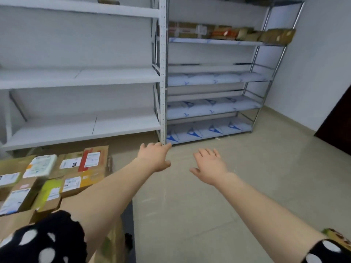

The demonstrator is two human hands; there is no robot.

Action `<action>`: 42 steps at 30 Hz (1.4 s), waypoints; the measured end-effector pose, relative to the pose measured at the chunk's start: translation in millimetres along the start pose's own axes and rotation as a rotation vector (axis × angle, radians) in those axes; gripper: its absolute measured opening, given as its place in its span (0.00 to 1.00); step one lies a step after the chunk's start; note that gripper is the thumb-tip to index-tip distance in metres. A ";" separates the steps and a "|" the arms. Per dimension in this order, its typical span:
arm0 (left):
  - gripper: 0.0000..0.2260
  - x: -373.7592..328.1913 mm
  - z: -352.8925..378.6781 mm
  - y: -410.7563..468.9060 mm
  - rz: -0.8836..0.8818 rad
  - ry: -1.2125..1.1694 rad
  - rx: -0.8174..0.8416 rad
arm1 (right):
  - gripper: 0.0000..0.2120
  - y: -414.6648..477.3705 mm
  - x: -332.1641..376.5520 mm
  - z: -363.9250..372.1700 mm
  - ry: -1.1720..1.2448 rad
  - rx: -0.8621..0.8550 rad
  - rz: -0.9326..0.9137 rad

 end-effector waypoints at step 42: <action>0.27 -440.0 -333.1 817.4 0.018 -0.058 -0.485 | 0.25 545.9 -802.5 -227.7 -0.154 -0.339 0.074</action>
Point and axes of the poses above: each hand's wrist, its own y-axis towards the middle knuckle, its own z-axis out of the palm, x = y × z, the point moved 2 cm from there along y, towards the middle knuckle, and after that the axes turned 15 degrees about -z, right-handed, at the moved point
